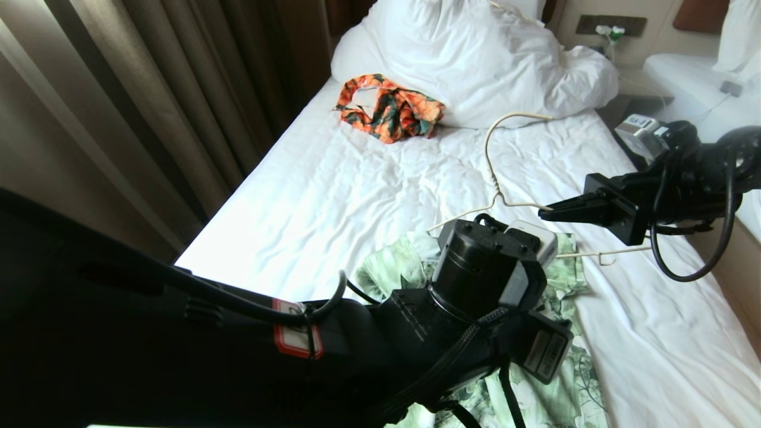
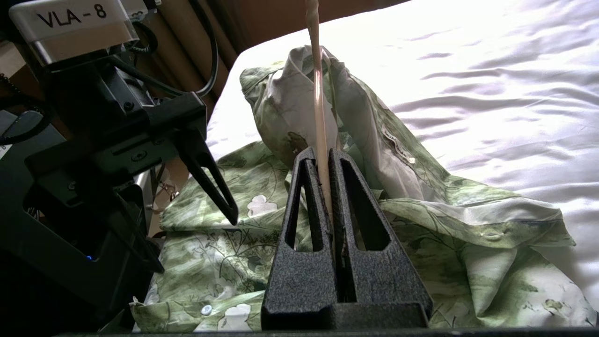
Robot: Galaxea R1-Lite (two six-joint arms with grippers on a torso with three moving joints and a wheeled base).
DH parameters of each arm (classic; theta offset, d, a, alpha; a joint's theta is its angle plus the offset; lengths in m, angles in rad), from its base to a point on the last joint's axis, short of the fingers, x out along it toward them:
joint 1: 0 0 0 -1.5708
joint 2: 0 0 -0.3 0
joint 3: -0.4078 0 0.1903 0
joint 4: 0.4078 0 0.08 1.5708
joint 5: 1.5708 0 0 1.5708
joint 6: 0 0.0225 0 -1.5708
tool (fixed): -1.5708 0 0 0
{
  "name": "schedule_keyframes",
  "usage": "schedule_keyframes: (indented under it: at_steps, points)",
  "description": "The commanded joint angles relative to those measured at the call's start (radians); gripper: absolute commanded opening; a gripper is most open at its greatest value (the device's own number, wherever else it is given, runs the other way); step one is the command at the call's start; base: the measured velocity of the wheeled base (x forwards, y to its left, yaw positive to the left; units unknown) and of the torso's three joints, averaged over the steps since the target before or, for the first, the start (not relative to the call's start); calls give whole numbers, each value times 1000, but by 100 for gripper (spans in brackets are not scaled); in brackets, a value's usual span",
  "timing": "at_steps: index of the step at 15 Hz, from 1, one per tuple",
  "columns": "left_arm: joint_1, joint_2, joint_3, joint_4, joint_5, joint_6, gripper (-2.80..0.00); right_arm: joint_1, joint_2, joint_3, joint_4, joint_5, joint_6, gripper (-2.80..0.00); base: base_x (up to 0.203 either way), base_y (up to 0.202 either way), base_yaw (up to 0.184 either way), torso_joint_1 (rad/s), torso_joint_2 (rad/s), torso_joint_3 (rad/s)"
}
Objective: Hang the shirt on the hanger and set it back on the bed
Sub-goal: Hook one side of the shirt onto the hanger
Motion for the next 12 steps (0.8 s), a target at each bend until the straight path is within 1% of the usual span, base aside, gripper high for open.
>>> schedule_keyframes:
  at_steps: [1,3,5,6,8,10,12]
  points:
    - [3,-64,66,-3,2,-3,-280,6,25,11,-15,5,-6,-280,0,0,0,0,0,0]
    - [13,-116,126,-4,2,-8,-280,5,28,12,-31,2,-5,-280,0,0,0,0,0,0]
    - [28,-163,171,-4,9,-48,-280,2,28,20,-31,2,-5,-280,0,0,0,0,0,0]
    - [42,-185,201,-4,22,-68,-280,2,29,23,-33,2,-5,-280,0,0,0,0,0,0]
    - [92,-222,265,-9,37,-82,-280,2,35,29,-34,1,-5,-280,0,0,0,0,0,0]
    - [132,-256,332,-61,46,-114,-280,-1,41,29,-34,0,-5,-280,0,0,0,0,0,0]
    - [164,-274,402,-121,57,-123,-280,-3,44,31,-34,0,-5,-280,0,0,0,0,0,0]
